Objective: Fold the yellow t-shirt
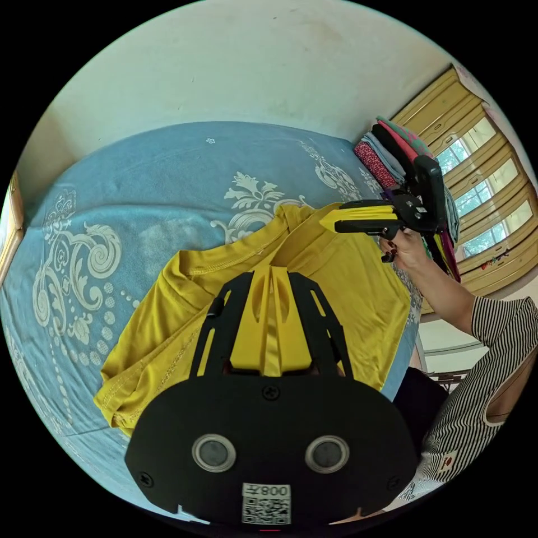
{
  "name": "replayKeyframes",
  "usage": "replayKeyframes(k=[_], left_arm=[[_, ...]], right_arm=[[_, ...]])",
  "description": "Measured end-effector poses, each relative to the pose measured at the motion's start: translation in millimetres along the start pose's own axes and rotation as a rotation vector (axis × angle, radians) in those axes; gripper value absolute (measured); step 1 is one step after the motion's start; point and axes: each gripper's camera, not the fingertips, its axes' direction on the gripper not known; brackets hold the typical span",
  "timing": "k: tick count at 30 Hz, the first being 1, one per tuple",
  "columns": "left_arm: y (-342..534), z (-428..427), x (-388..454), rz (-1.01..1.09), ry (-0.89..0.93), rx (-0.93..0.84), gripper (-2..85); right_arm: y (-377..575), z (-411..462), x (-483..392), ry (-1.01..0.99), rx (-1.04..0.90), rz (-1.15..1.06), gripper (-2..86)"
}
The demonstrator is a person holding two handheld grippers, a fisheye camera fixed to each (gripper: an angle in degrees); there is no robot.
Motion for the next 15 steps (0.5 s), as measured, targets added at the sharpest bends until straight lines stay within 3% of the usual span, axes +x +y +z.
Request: replayKeyframes(k=[3,5,10,15], left_arm=[[-24.7,29.6,14.2,0.034,-0.04,-0.106,0.2],[-36.3,43.2,17.8,0.041,-0.165,-0.181,0.1],[-49.3,18.8,1.8,-0.003,-0.416,-0.127,0.1],[-32.0,-6.0,7.9,0.018,-0.179,-0.024,0.1]], right_arm=[[-3.8,12.7,-9.0,-0.004,-0.052,-0.032,0.2],[-5.4,18.7,-5.0,-0.004,-0.068,-0.021,0.2],[0.9,11.9,18.2,0.004,-0.062,0.031,0.2],[21.0,-8.1,36.3,0.03,-0.066,0.04,0.1]])
